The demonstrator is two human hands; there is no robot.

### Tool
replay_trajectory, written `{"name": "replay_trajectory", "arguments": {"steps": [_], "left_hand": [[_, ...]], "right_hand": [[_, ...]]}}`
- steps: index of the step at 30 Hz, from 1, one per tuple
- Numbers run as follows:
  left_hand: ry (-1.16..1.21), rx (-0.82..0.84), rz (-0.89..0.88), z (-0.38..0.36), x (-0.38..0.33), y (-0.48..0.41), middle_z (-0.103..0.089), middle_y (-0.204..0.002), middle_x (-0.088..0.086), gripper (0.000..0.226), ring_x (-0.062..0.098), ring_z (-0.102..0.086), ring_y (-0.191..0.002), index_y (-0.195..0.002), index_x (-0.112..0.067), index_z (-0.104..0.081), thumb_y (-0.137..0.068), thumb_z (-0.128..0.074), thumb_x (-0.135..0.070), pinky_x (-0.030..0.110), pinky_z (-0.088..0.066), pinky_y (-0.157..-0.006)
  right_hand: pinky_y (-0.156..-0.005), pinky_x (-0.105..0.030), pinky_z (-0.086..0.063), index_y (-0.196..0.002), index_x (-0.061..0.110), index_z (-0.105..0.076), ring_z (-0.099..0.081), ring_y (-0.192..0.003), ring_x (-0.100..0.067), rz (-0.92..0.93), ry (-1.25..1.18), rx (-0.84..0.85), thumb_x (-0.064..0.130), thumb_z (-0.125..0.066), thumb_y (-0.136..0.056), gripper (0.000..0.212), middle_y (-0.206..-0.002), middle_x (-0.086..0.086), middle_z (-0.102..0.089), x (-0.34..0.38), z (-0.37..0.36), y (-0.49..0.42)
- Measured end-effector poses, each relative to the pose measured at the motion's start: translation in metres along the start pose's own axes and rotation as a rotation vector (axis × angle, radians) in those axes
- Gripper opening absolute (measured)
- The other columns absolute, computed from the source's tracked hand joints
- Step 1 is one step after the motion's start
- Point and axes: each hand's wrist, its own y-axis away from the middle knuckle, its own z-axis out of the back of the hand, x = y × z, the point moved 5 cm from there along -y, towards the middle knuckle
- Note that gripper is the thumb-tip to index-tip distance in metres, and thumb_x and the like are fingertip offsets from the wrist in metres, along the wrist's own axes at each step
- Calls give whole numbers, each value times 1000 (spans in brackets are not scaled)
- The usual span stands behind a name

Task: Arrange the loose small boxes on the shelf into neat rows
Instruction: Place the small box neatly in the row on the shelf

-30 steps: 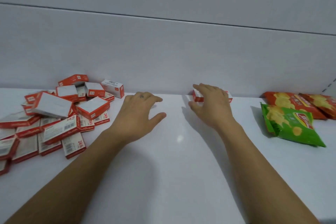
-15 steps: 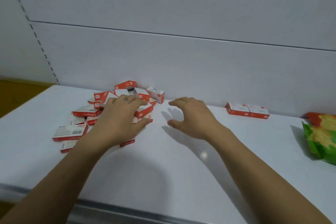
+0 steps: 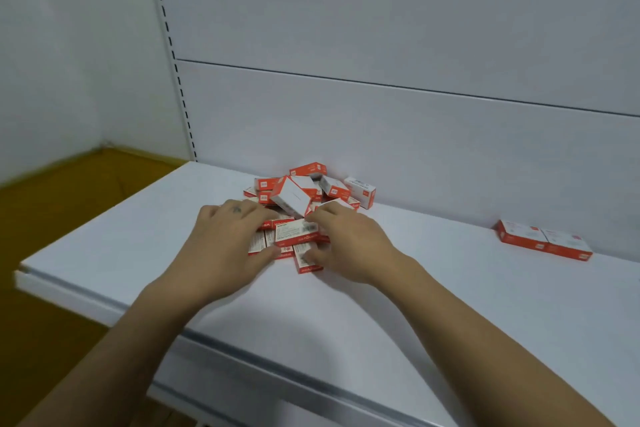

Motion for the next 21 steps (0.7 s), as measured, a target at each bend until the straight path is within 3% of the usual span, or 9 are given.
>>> {"name": "replay_trajectory", "arguments": {"steps": [13, 21], "left_hand": [[17, 7, -42, -8, 10, -3, -47, -136, -13, 47, 11, -38, -125, -132, -40, -42, -88, -50, -54, 38, -24, -103], [59, 21, -99, -18, -7, -23, -45, -136, -16, 46, 11, -37, -127, -129, -39, -45, -87, -50, -57, 39, -25, -102]], "right_hand": [[-82, -32, -43, -119, 27, -53, -51, -109, -17, -50, -15, -22, 35, -62, -87, 34, -122, 4, -56, 0, -12, -14], [-83, -28, -46, -103, 26, -63, -54, -98, -14, -84, -248, -91, 25, -77, -77, 30, -109, 9, -55, -28, -4, -5]]}}
